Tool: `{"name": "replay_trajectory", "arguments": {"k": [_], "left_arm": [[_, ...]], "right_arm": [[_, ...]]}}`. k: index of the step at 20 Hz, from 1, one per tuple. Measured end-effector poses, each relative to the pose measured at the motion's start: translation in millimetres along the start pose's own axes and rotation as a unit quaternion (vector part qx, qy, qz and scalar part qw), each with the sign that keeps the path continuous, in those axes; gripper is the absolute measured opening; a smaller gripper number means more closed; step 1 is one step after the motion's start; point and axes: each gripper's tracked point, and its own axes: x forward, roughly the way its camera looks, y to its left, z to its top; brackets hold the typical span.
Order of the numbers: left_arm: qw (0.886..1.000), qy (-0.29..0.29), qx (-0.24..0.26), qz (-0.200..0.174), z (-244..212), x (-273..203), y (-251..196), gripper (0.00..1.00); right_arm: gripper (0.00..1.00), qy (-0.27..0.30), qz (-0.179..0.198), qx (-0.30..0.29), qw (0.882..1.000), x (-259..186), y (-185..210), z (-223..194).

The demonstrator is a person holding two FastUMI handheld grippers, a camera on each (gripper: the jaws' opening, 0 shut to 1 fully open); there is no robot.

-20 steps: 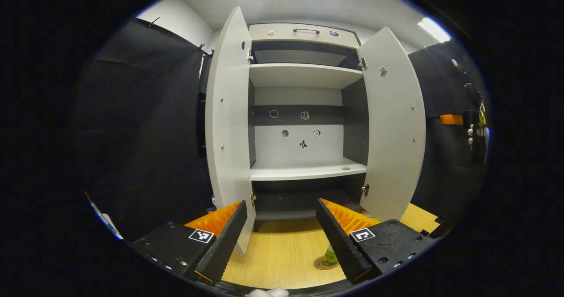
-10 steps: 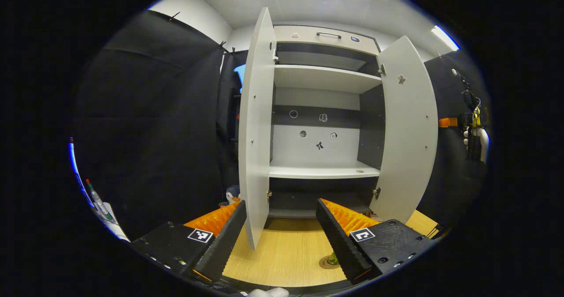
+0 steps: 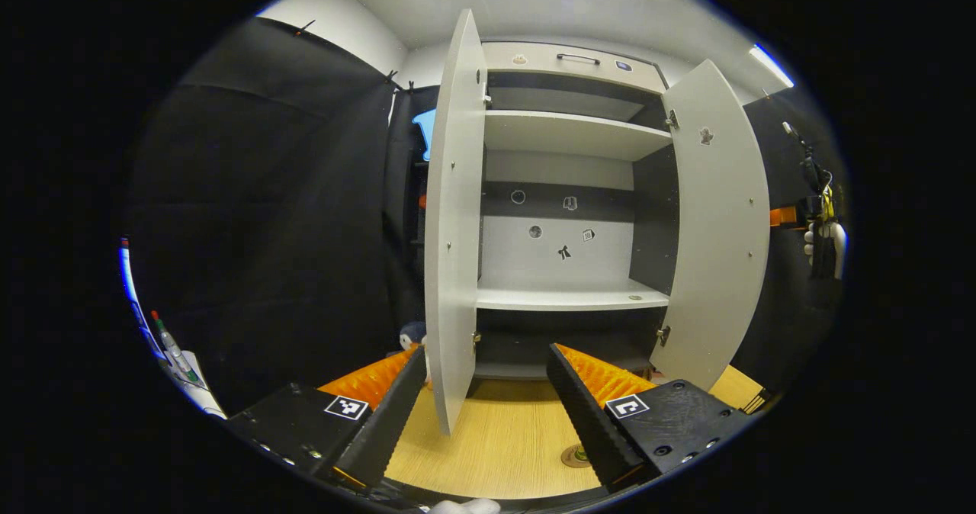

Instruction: Grasp the bottle in the cabinet with the left hand and place it on the coaster, then close the right door with the right hand and the left door with the left hand.

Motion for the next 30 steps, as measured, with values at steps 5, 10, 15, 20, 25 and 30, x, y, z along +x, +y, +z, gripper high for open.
{"name": "replay_trajectory", "arguments": {"k": [5,10,15,20,25,30], "left_arm": [[1.0,-0.003,0.009,0.006,1,1,-1,0.95],[1.0,-0.005,0.003,0.017,1,1,0,0.97],[0.999,-0.008,0.005,0.032,4,-6,-1,0.97],[0.998,-0.018,0.01,0.058,10,-19,8,0.97],[0.997,-0.015,0.018,0.08,11,-29,23,0.97],[0.996,-0.008,0.015,0.092,6,-32,31,0.97]], "right_arm": [[0.77,0.004,0.009,-0.007,1.0,-2,14,0],[0.77,0.02,0.041,-0.007,0.999,-10,46,-4],[0.77,0.033,0.108,-0.008,0.994,-11,105,-8],[0.77,0.039,0.174,-0.016,0.984,0,171,-18],[0.78,0.068,0.261,-0.031,0.963,-3,236,-40],[0.79,0.059,0.264,-0.037,0.962,-9,236,-39]]}}
